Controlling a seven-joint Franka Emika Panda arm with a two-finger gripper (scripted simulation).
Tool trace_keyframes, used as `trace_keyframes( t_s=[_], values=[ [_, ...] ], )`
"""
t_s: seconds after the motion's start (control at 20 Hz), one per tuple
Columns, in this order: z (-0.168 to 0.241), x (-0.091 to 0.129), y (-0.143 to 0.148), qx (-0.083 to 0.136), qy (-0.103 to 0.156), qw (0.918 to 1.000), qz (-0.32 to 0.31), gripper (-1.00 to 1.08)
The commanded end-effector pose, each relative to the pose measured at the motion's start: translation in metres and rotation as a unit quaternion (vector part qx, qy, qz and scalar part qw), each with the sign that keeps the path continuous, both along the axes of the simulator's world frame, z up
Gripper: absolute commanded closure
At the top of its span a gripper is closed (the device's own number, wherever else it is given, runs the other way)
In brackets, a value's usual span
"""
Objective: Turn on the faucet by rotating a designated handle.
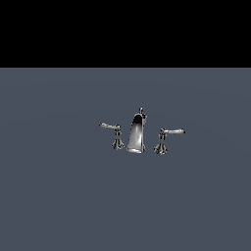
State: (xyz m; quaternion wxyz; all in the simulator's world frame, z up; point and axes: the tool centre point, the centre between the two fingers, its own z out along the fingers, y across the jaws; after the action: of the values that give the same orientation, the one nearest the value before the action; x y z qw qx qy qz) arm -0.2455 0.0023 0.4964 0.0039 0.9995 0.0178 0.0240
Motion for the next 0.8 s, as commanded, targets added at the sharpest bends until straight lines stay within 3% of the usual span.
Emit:
trace_keyframes(
  t_s=[0.0,0.4,0.75],
  values=[
    [0.0,0.0,0.0,0.0,0.0,1.0,0.0,1.08],
    [-0.01,0.009,0.002,0.001,0.0,0.9998,-0.022,1.08],
    [-0.036,0.031,0.006,0.003,0.001,0.9969,-0.078,1.08]
  ],
)
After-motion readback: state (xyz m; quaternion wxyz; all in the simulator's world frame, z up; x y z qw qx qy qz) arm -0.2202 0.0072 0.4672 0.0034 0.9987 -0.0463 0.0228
